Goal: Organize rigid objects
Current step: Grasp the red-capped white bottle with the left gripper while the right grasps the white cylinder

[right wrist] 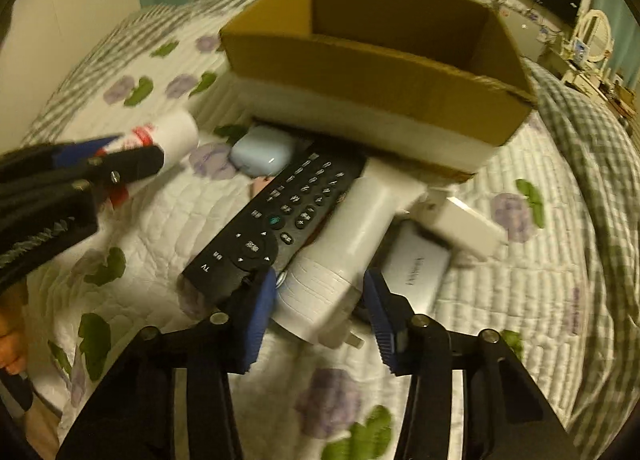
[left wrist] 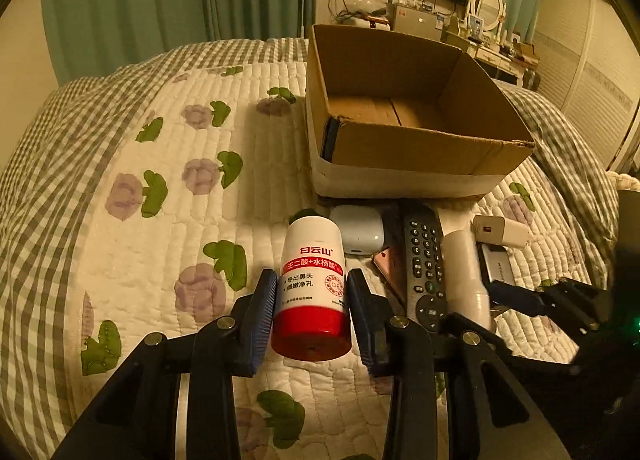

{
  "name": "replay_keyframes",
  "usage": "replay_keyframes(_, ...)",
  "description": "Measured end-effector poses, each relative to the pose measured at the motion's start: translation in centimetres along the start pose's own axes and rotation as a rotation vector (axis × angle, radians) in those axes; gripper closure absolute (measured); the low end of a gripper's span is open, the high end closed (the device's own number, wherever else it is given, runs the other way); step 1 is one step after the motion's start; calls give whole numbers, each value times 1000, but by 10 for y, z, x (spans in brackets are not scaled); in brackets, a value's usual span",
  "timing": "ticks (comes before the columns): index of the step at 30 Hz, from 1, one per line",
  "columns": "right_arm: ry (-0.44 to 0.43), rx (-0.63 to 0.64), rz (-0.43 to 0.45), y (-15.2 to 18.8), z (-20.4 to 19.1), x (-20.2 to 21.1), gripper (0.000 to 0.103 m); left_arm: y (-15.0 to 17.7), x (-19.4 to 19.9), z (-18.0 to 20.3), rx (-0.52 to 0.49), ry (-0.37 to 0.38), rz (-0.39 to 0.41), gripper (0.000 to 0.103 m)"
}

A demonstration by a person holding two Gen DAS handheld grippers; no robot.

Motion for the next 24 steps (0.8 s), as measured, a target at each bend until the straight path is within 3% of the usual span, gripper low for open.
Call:
replay_keyframes(6, 46, 26, -41, -10, -8, -17, 53, 4, -6, -4, 10, 0, -16, 66)
replay_keyframes(12, 144, 146, -69, -11, -26, -30, 52, 5, -5, -2, 5, 6, -17, 66)
replay_keyframes(17, 113, 98, -14, -6, -25, -19, 55, 6, 0, -4, 7, -2, -14, 66)
replay_keyframes(24, 80, 47, 93, -22, -9, 34, 55, -11, 24, 2, 15, 48, 30, 66)
Point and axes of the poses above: each gripper's, at about its wrist camera, not at the fingertips, and x roughly against the way its jaws point, z to its right, y to its underside, the point moved 4 cm from there along -x, roughly the way its jaws point, and after that the axes turned 1 degree about x, right-handed, at the moved point
